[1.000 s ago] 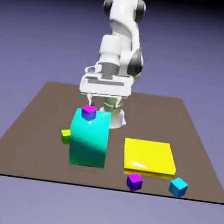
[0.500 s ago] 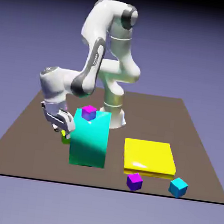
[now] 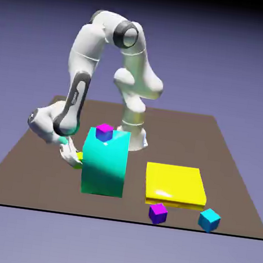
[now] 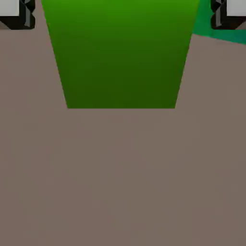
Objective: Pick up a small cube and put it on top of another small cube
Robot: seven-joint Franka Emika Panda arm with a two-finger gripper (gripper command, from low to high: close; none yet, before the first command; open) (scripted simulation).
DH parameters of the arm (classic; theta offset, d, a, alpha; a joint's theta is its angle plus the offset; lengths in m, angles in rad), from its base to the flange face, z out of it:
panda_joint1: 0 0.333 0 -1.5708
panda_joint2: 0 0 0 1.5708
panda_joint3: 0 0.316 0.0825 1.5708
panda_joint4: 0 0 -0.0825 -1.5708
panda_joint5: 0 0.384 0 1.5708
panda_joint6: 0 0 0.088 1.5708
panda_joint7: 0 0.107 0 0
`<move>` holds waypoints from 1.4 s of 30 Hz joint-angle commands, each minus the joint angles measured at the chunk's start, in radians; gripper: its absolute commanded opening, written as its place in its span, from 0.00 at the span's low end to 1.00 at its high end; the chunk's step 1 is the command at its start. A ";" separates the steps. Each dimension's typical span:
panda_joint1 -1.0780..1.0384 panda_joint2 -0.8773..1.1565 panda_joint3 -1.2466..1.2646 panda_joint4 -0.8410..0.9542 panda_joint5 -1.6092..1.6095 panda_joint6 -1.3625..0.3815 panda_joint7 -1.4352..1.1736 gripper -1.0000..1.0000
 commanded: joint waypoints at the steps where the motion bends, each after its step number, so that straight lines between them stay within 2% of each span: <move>1: 0.000 -0.028 -0.014 0.018 -0.024 -0.043 0.016 0.00; 5: 0.018 -0.135 -0.012 0.083 -0.125 -0.169 0.032 0.00; 11: 0.031 -0.274 0.077 0.159 -0.386 -0.305 -0.210 0.00; 17: 0.096 -0.342 0.289 0.304 -0.579 -0.394 -0.273 0.00; 32: 0.276 -0.059 0.791 0.654 -0.426 -0.335 0.349 0.00; 39: 0.223 0.184 0.704 0.673 -0.180 -0.309 0.647 0.00; 42: 0.225 0.211 0.693 0.644 -0.168 -0.267 0.652 0.00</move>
